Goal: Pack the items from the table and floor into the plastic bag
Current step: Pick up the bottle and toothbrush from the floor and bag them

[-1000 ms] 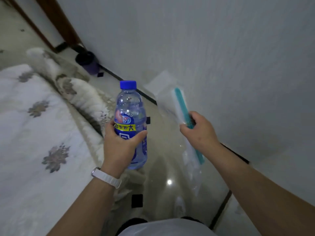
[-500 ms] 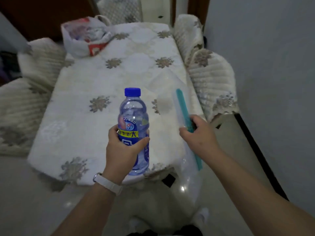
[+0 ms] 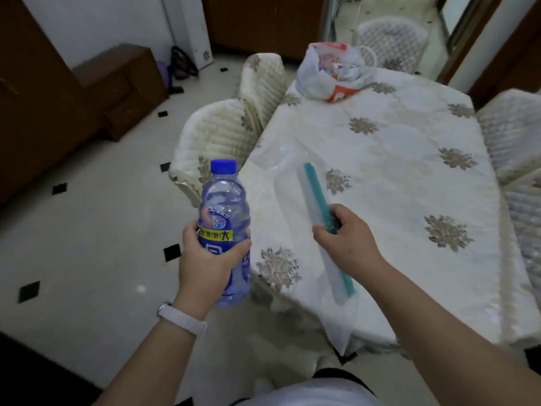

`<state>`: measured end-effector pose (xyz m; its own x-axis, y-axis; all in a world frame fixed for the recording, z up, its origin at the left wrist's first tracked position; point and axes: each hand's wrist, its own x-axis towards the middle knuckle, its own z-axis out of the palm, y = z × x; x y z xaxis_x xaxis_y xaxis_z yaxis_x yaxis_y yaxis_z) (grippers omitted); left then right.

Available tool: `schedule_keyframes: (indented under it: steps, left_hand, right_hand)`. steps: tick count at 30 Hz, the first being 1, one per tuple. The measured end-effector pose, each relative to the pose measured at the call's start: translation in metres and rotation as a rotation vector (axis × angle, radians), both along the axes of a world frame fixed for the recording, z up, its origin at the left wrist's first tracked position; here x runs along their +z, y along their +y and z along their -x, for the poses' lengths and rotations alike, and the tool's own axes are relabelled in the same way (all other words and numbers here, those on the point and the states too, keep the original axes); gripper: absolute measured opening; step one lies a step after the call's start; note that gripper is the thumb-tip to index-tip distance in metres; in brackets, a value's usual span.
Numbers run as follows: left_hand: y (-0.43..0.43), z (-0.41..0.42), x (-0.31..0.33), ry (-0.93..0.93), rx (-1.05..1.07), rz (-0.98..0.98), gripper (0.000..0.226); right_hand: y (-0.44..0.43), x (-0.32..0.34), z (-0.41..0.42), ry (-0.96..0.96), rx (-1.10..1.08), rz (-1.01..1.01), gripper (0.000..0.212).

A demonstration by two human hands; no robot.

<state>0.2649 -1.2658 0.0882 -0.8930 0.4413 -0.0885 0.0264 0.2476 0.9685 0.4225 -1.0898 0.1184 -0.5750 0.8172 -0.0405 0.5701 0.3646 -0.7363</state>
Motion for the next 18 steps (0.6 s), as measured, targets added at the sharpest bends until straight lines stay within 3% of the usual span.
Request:
schedule_keyframes:
  steps: [18]
  left_hand:
    - [-0.111,0.255,-0.003,-0.011,0.458,0.117,0.068]
  right_hand:
    - [-0.061,-0.030,0.380,0.081,0.484,0.095,0.013]
